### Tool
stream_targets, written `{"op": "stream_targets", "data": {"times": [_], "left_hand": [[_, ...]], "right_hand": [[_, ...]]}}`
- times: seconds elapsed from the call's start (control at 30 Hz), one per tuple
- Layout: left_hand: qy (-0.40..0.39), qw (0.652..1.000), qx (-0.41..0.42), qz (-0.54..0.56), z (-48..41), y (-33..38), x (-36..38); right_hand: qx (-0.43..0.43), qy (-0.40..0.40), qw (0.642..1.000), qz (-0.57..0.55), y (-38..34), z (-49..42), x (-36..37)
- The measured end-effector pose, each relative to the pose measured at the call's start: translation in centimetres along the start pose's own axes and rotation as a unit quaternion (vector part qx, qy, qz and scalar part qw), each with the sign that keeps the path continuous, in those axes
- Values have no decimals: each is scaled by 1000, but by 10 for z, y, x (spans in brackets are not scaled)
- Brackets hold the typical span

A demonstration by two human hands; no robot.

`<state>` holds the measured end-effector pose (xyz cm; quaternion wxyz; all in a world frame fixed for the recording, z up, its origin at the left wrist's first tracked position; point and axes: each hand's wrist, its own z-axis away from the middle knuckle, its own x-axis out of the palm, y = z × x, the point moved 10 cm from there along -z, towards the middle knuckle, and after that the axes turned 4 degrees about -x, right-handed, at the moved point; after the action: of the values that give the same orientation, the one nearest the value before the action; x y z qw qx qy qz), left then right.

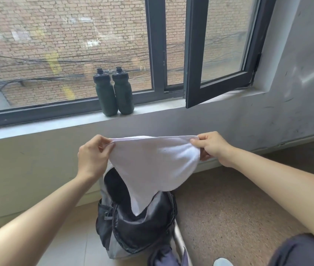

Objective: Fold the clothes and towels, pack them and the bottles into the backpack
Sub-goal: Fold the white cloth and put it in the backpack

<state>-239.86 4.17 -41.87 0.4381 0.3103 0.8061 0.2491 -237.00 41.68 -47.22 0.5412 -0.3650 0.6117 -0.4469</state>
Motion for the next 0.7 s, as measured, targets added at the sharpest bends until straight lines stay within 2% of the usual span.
{"op": "stream_targets", "data": {"times": [0.17,0.3,0.43,0.57,0.7], "left_hand": [[-61,997,-34,-25,5,-13,13],[-89,987,-127,31,5,-29,16],[-154,931,-244,225,18,-27,37],[-233,899,-253,271,31,4,54],[-282,879,-244,298,45,34,68]], "right_hand": [[-13,31,999,-2,4,-3,-4],[-10,25,999,-33,3,-4,0],[-21,43,998,-39,-4,-2,3],[-53,74,995,-35,-25,5,7],[-95,66,993,-32,-55,19,28]]}}
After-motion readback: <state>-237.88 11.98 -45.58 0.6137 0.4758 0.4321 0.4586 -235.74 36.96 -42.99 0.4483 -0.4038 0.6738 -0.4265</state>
